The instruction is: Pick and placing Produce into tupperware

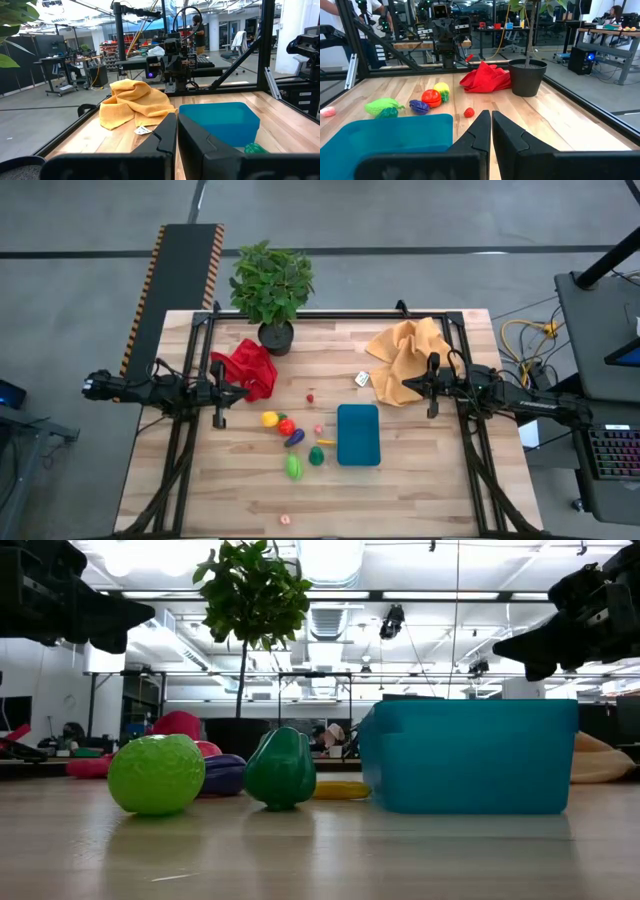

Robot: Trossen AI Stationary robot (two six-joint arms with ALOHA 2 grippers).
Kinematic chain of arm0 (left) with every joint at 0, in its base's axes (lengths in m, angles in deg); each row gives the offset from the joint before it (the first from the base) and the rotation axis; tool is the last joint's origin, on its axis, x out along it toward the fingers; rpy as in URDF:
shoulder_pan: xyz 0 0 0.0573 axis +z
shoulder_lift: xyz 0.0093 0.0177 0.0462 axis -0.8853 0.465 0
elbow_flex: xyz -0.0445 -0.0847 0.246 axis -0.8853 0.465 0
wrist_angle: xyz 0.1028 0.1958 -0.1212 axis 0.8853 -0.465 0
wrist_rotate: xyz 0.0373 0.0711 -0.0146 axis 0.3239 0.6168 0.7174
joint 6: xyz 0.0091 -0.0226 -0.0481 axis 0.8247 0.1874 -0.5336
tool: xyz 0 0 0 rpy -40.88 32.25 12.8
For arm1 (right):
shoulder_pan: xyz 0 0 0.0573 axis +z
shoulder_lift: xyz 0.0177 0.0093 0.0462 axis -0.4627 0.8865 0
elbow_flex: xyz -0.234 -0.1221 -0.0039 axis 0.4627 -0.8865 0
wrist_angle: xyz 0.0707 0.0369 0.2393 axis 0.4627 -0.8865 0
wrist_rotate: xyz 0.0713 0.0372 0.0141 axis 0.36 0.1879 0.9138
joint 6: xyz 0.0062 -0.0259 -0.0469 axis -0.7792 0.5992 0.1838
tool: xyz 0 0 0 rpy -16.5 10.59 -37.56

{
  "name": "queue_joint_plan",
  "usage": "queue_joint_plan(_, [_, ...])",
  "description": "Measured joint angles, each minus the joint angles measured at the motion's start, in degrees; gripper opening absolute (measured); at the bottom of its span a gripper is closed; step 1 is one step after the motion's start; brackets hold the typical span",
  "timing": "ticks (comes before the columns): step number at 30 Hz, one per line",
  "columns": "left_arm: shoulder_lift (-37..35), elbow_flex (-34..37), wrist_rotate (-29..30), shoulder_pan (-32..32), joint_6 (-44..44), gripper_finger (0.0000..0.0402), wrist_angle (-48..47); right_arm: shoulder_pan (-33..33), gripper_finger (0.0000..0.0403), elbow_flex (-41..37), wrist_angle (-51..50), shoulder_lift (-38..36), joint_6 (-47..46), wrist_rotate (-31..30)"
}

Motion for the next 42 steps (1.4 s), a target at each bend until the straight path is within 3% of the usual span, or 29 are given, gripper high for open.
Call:
queue_joint_plan(30, [-0.02,0.00,-0.01,-0.01,-0.23,0.0000,0.12,0.00,0.0009,0.00,0.85,0.02,2.47,-0.02])
queue_joint_plan(38, [0.00,0.00,0.84,0.01,2.72,0.0000,5.73,0.00,0.0009,0.00,2.13,0.02,-12.65,-0.01])
queue_joint_plan(42, [0.24,0.00,1.97,-0.01,4.90,0.0000,10.83,0.00,0.0009,-0.02,11.30,0.22,-9.80,-2.31])
